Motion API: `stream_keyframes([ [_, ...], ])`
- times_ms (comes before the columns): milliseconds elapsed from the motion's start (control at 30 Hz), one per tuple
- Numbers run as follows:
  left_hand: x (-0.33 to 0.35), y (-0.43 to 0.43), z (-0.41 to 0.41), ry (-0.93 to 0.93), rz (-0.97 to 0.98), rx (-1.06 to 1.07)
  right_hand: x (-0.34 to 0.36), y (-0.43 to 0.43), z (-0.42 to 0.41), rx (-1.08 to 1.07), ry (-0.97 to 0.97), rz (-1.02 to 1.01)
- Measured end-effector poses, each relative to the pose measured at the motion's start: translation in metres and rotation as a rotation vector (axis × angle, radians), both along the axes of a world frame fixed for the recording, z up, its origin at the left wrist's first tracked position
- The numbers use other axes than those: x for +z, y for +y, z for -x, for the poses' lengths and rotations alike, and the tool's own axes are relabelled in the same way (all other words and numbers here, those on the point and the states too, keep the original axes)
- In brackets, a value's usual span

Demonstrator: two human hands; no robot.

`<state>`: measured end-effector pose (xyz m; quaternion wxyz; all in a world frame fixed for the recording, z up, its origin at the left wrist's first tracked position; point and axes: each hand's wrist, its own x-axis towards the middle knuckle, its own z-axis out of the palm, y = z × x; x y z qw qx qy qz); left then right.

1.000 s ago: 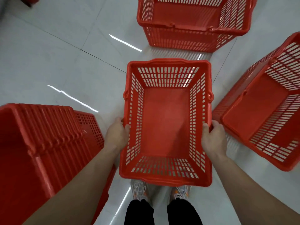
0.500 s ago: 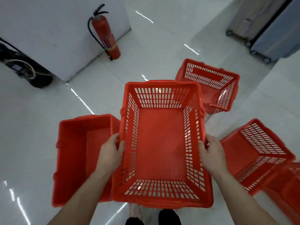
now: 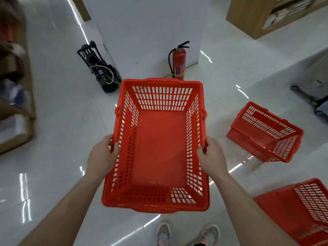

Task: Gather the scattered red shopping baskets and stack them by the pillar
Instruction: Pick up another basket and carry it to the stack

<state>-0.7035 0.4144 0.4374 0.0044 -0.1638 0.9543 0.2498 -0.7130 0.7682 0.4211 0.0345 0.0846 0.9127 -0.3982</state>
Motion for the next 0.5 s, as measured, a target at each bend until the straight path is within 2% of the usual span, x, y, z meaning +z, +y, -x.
stream_keyframes([
  [200,-0.066,-0.074,-0.027,-0.153,-0.015,0.073,-0.074,-0.08,-0.028,0.093,-0.17,-0.078],
  [367,-0.134,-0.094,-0.048,-0.258,-0.067,0.054,-0.138,-0.103,-0.072,0.094,-0.318,-0.106],
  [500,-0.177,-0.096,-0.045,-0.307,-0.133,0.019,-0.173,-0.109,-0.078,0.038,-0.359,-0.123],
])
